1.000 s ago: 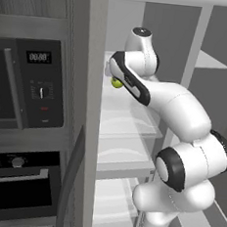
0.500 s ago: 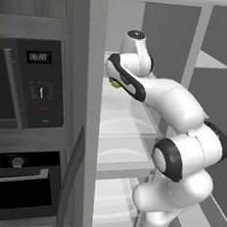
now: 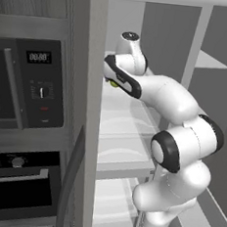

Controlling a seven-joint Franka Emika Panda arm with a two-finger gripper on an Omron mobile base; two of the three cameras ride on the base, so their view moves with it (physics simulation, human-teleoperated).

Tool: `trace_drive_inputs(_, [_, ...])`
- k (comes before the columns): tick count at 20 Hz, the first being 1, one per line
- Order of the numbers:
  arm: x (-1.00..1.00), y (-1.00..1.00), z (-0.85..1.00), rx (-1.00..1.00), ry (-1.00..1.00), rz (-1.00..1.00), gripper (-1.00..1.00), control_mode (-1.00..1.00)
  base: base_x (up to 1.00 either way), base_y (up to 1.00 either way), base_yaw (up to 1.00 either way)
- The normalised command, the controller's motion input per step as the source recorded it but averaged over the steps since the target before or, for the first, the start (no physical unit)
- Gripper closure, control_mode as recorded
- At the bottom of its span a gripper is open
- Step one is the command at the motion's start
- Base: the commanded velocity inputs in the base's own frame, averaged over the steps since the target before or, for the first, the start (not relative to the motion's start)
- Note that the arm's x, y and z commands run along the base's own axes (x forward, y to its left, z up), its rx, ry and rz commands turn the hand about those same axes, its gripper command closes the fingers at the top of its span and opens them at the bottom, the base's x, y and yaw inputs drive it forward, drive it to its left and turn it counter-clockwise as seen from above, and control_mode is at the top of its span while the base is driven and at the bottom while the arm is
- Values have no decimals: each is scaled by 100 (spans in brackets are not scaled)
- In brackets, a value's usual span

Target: Take the pear and lemon wedge from the fridge shelf and place them in the freezer drawer to begin freezing them.

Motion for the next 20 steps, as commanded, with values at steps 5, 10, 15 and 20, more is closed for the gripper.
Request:
trace_drive_inputs(5, [0,0,-33,0,0,0,-100,-100,0,0,0])
trace_drive_inputs(10, [0,0,-35,0,0,0,100,-100,0,0,0])
trace_drive_inputs(15, [-28,-3,-4,5,-11,0,100,-100,0,0,0])
trace_drive_inputs(20, [-97,-17,15,4,-22,-1,100,-100,0,0,0])
